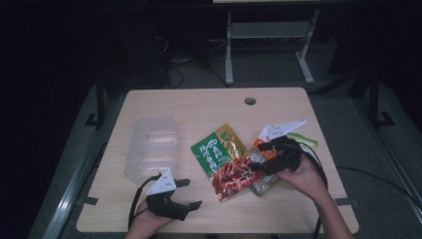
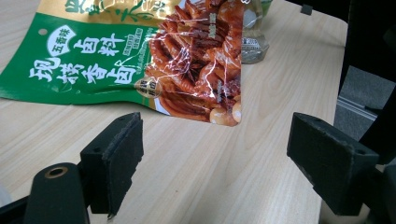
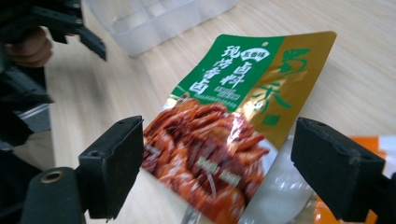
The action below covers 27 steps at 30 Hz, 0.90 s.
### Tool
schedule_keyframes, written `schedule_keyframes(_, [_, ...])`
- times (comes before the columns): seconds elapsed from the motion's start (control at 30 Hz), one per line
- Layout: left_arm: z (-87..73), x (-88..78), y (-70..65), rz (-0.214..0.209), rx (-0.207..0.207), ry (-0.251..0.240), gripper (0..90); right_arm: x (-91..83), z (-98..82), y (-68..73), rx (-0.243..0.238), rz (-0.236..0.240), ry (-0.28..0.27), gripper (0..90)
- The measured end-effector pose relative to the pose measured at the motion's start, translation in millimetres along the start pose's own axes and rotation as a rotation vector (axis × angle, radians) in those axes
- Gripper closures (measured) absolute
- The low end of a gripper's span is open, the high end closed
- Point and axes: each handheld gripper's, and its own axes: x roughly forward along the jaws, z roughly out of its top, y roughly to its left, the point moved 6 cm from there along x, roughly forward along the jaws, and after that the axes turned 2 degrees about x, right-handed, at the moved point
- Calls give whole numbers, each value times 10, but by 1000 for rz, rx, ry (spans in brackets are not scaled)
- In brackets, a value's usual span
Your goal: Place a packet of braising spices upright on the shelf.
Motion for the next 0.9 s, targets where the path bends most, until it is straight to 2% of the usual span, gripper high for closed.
schedule_keyframes(0.07, [6, -10, 2, 3, 0, 0, 183, 71, 94, -71, 1, 4, 17, 165])
schedule_keyframes(0.17, [9, -8, 7, 6, -4, -3, 183, 111, 134, -123, 13, 7, 23, 165])
schedule_keyframes(0.3, [9, -7, 14, 6, -3, 0, 183, 204, 215, -257, 48, 4, 44, 168])
schedule_keyframes(0.4, [6, -4, 29, 7, 5, 7, 183, 259, 297, -304, 63, 5, 60, 168])
schedule_keyframes(0.63, [11, 22, 10, 5, -6, -1, 183, 381, 466, -429, 60, -44, 102, 168])
schedule_keyframes(0.67, [8, 20, 14, 7, 1, 4, 183, 401, 490, -436, 70, -44, 110, 168])
schedule_keyframes(0.83, [10, 23, 14, 5, 5, 7, 183, 519, 578, -510, 57, -69, 136, 168])
schedule_keyframes(0.9, [11, 21, 12, 7, 6, 10, 183, 609, 601, -552, 74, -80, 164, 169])
